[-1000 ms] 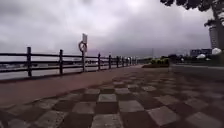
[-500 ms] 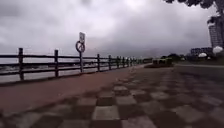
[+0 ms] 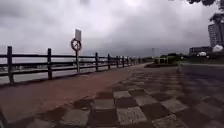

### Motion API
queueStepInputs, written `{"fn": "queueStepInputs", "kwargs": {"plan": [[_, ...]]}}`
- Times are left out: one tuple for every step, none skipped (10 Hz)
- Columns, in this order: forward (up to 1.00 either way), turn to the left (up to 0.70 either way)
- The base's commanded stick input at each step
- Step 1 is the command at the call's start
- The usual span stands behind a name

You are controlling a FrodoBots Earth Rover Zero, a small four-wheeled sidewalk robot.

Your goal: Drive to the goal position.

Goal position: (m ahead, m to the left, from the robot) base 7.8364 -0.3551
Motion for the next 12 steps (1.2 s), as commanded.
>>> {"fn": "queueStepInputs", "kwargs": {"plan": [[1.00, 0.00], [1.00, 0.00], [1.00, 0.00], [1.00, 0.00], [1.00, 0.00], [1.00, 0.00], [1.00, 0.00], [1.00, 0.00], [1.00, 0.00], [1.00, 0.00], [1.00, 0.00], [1.00, -0.07]]}}
